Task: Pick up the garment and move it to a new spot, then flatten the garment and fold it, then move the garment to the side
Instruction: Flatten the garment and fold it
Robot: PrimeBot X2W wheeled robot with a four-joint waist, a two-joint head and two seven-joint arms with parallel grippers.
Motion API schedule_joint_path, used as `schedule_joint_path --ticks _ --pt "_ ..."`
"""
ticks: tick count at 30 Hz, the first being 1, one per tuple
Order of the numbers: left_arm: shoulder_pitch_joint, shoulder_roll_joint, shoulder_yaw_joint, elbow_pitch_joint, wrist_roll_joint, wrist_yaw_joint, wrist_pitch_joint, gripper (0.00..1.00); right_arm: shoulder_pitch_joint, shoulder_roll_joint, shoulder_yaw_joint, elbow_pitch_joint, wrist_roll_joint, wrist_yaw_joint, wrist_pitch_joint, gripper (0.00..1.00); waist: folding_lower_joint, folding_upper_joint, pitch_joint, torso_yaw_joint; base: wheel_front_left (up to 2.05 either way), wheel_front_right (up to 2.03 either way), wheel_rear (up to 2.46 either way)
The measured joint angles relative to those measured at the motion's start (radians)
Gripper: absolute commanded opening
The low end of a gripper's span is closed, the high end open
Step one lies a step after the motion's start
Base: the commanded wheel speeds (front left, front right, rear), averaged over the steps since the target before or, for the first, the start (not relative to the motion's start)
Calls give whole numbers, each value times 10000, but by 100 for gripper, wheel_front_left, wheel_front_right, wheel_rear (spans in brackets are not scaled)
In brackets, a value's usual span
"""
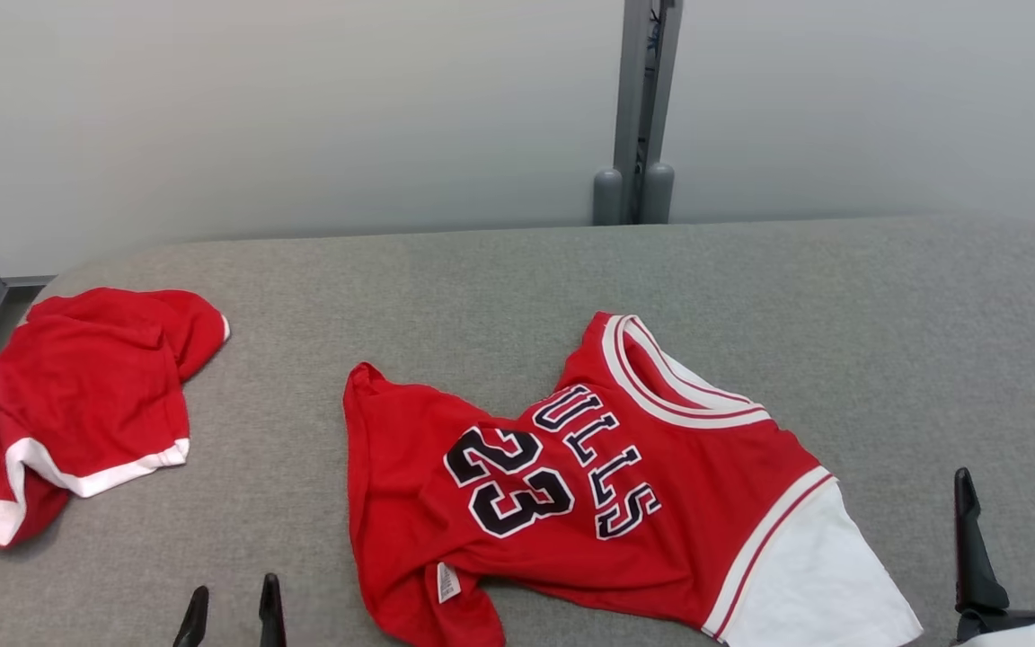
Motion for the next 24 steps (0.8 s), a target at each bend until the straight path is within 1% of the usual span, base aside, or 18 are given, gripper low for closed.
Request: schedule_joint_path --ticks 2,6,10,14,18,20,22,23,24 --pt "213 -270 583 79 282 -291 0 100 82 -4 -84 132 -48 0 2 100 0 0 -107 157 0 0 0" --pt "323 -734 1373 148 713 -817 0 100 96 -2 -33 339 -111 2 2 100 0 0 -172 316 0 0 0" --pt "327 -1001 2054 288 1014 -1256 0 100 97 -2 77 483 -153 2 0 100 0 0 -149 307 0 0 0" --pt "325 -1162 2487 353 1258 -1590 0 100 84 -2 157 516 -90 0 0 100 0 0 -127 248 0 0 0" --pt "300 -1212 2648 224 1605 -1753 0 100 59 -2 322 422 -71 0 2 100 0 0 -103 172 0 0 0" --pt "292 -1233 2614 -59 1779 -1739 0 100 -25 4 362 155 -71 2 0 100 0 0 -86 132 0 0 0" --pt "319 -1220 2305 -288 1795 -1670 0 100 -115 -46 497 167 -140 0 -4 100 0 0 -60 85 0 0 0" --pt "403 -1212 1973 -286 1799 -1716 217 100 -86 -178 759 332 -211 0 73 100 0 0 -48 72 0 0 0" --pt "533 -1218 1622 -345 1804 -1806 523 100 -51 -364 1058 428 -211 2 403 100 0 0 -33 62 0 0 0"
